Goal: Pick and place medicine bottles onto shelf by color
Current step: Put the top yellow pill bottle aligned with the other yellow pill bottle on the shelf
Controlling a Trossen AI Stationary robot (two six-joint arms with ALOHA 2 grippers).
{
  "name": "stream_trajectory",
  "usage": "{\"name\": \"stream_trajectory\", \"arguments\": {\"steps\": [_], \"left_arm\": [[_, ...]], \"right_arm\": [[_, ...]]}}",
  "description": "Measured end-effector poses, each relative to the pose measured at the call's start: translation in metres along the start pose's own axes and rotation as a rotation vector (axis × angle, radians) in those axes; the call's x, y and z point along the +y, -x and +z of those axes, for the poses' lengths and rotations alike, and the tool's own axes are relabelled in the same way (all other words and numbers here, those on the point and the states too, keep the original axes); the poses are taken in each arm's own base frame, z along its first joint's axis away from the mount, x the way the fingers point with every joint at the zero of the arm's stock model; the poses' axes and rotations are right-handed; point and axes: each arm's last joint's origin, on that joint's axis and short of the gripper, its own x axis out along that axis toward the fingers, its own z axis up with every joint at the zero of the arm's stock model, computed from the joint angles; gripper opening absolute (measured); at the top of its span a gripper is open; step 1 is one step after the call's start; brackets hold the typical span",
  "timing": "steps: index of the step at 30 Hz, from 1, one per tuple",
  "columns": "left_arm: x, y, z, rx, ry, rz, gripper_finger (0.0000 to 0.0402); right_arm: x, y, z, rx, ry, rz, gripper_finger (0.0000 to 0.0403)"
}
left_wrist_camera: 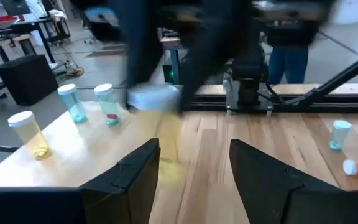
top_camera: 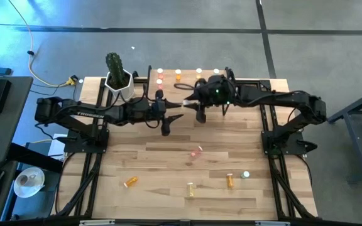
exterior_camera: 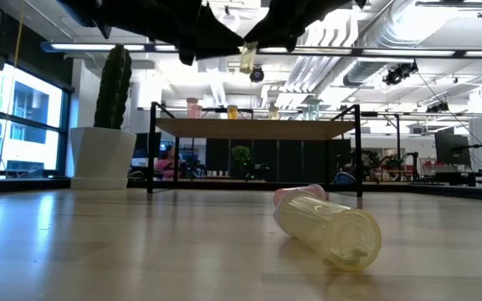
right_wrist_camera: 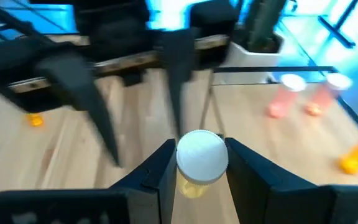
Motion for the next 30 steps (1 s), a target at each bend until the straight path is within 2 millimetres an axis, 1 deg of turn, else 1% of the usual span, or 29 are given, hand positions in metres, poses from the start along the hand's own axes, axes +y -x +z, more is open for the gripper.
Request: {"name": "stream_trajectory", "arguments": {"steps": [7,12,15,20,23,24,28,30], "left_arm": [[0.002,0.006,0.006,-0.017,0.01,0.032,0.0186],[0.001,0.006,0.005,-0.003,0.007,0.026,0.0186],[0.001,0.006,0.004,0.01,0.006,0.026,0.0186],[0.001,0.006,0.004,0.009,0.003,0.027,0.0186],[0.001,0.006,0.004,0.009,0.004,0.027,0.0186],[0.001,0.006,0.004,0.009,0.004,0.027,0.0186],[0.001,0.006,0.004,0.006,0.004,0.028,0.0186],[0.001,0.006,0.004,0.006,0.004,0.028,0.0186]], "right_arm": [[-0.017,0.02,0.023,0.029,-0.017,-0.041,0.0108],[-0.029,0.038,0.041,0.034,0.007,-0.072,0.0108],[-0.035,0.053,0.053,0.012,0.017,-0.144,0.0108],[-0.045,0.08,0.059,-0.025,0.043,-0.225,0.0108],[-0.053,0.089,0.05,-0.043,0.038,-0.265,0.0108],[-0.057,0.087,0.043,-0.045,0.023,-0.278,0.0108],[-0.076,0.068,0.008,-0.032,-0.056,-0.313,0.0108],[-0.084,0.061,-0.005,-0.039,-0.085,-0.335,0.0108]]}}
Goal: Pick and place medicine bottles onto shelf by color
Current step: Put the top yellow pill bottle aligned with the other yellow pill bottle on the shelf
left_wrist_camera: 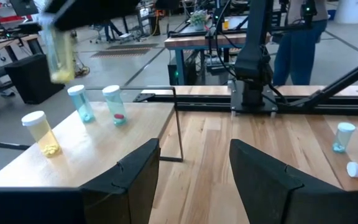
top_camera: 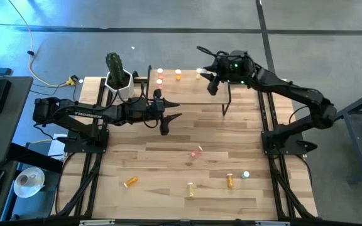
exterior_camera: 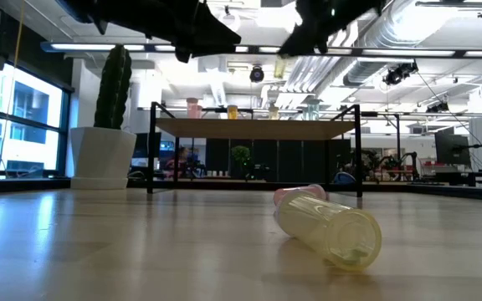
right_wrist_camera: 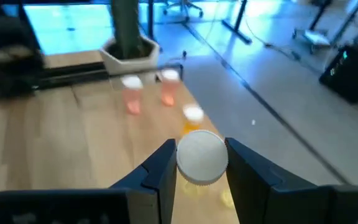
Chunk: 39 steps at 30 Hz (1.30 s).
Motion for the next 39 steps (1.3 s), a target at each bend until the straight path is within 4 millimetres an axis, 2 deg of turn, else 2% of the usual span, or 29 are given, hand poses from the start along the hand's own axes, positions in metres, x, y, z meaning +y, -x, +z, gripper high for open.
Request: {"name": "stream_trajectory", "arguments": {"steps": [4,11,19,39], "left_arm": [[0.0,0.0,0.0,0.0,0.002,0.0,0.0186],[0.0,0.0,0.0,-0.004,0.002,0.001,0.0186],[0.0,0.0,0.0,-0.002,0.003,0.002,0.0186],[0.0,0.0,0.0,-0.002,0.011,0.004,0.0186]], "right_arm": [[-0.007,-0.017,-0.03,0.032,-0.068,0.004,0.0108],[-0.009,-0.04,-0.053,0.09,-0.105,0.005,0.0108],[-0.009,-0.053,-0.062,0.128,-0.115,0.006,0.0108],[0.0,-0.059,-0.068,0.181,-0.109,0.024,0.0108]]}}
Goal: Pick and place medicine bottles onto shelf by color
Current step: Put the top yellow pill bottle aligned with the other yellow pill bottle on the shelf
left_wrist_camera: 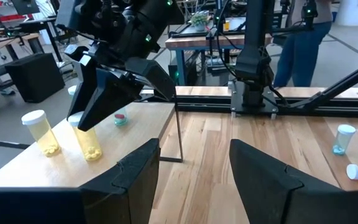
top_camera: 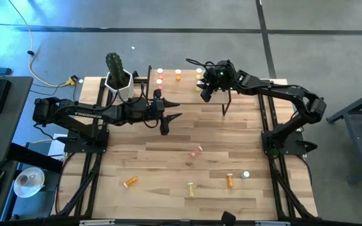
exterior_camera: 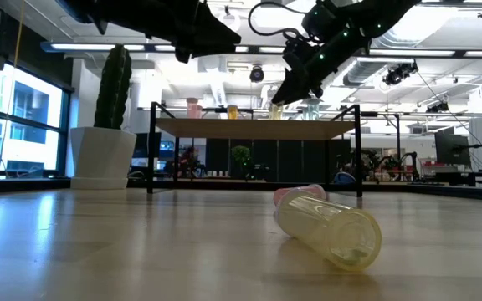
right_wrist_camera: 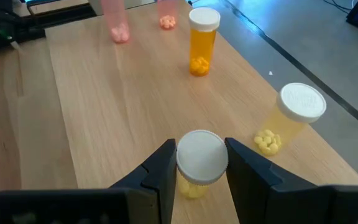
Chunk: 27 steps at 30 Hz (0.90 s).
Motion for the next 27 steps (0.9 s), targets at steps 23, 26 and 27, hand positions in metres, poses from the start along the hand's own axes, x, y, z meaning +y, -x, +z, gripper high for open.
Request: {"name": "stream_trajectory", "arguments": {"steps": [23,26,27], "left_arm": [[0.0,-0.0001,-0.0003,0.002,0.0,-0.001,0.0186],[0.0,-0.0001,-0.0004,0.003,0.0,-0.001,0.0186],[-0.0001,-0.0001,-0.0004,0.003,-0.001,-0.001,0.0186]], "right_arm": [[-0.0002,0.0,0.002,-0.02,-0.017,-0.003,0.015],[-0.0008,0.0,0.0022,-0.022,-0.017,-0.025,0.0151],[-0.001,0.0,0.0021,-0.02,-0.017,-0.032,0.0151]]}}
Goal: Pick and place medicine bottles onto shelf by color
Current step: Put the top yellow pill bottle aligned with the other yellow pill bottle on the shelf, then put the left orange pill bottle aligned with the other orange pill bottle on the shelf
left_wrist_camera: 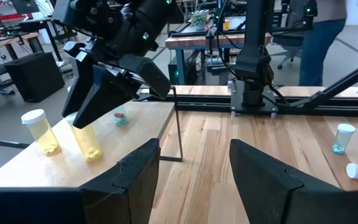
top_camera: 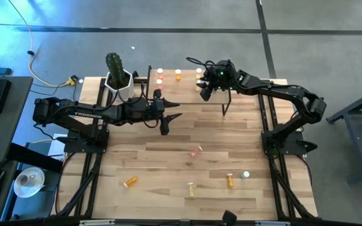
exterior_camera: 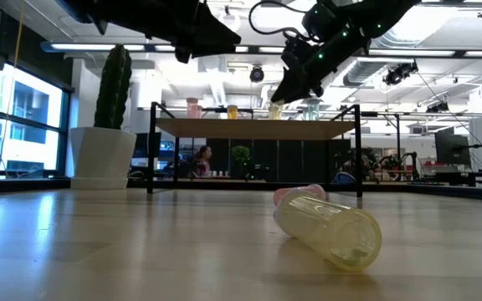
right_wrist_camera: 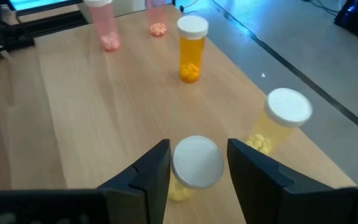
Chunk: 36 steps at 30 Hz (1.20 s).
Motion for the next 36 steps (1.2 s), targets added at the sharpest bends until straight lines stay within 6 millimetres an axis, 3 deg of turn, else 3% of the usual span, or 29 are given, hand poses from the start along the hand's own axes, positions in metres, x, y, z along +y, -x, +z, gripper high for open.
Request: {"name": "stream_trajectory", "arguments": {"steps": [27,36], "left_arm": [[0.0,0.0,-0.003,0.027,-0.003,-0.003,0.0186],[-0.004,0.011,-0.006,0.128,0.051,-0.025,0.0186]], "right_arm": [[0.003,0.007,0.012,0.016,0.004,-0.001,0.0151],[0.009,0.046,0.028,-0.076,0.047,0.009,0.0151]]}}
